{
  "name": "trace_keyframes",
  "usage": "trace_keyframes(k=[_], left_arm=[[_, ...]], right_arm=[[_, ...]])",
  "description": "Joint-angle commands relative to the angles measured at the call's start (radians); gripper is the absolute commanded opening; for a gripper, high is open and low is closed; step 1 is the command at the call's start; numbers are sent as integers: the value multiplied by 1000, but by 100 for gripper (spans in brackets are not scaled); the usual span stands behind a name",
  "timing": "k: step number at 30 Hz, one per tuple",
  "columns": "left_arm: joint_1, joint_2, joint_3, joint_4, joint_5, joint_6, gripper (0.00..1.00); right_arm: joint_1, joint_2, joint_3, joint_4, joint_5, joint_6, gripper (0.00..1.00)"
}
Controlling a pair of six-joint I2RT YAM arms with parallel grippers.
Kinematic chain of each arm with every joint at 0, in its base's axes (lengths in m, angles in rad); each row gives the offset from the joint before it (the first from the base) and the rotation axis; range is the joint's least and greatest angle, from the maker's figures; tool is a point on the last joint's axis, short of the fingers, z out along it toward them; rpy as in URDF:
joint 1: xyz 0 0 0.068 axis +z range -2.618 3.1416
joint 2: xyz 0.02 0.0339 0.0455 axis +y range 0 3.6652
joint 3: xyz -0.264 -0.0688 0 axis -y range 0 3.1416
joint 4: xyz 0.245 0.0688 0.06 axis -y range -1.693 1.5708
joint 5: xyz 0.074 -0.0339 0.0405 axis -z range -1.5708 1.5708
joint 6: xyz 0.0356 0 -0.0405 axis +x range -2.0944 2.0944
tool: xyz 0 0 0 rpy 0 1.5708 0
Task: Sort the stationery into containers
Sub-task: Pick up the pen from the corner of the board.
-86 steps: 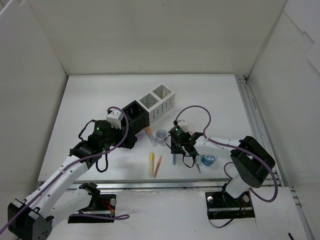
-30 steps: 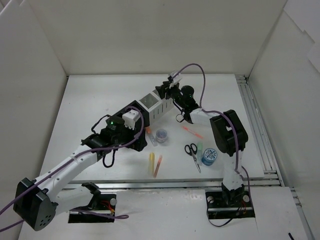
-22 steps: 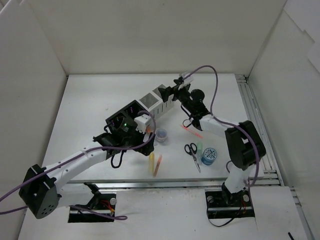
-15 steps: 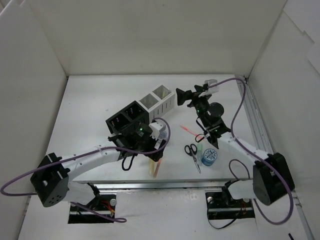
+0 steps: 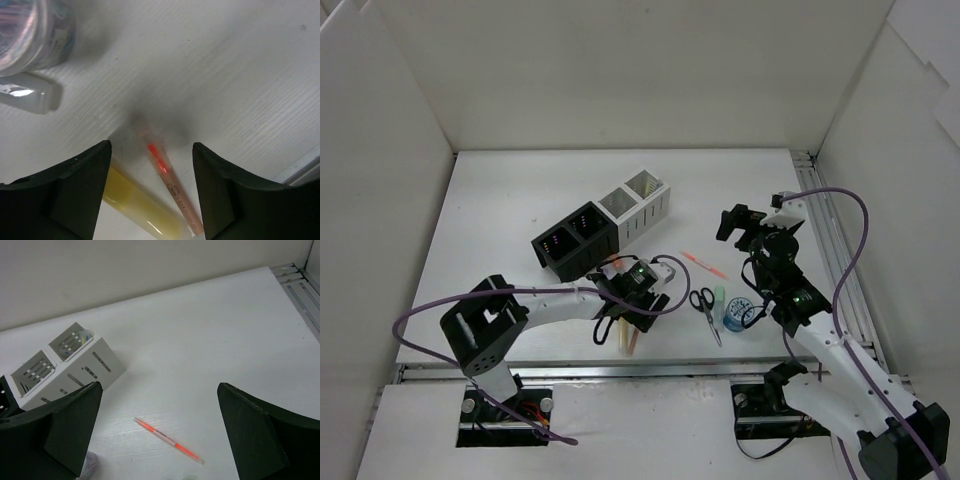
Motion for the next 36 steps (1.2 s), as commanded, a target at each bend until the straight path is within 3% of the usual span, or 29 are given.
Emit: trace_keyframes(k=[1,11,17,29,36], left_arm=[[-25,17,70,41,-19,-11,60],[-66,57,63,14,-33,-45,16],[-66,52,75,5,-45,-42,0],[-66,-60,207,48,-109,136,0],[84,-149,317,181,-105,306,0]], right_arm=[[-4,-32,-9,-60,73,23,98],[-11,-115,-29,-122,137,40,98],[-11,-158,-33,-136,152,37,98],[-11,-174,-41,-116,148,14,98],[-12,-146,-50,-50,145,-15,98]])
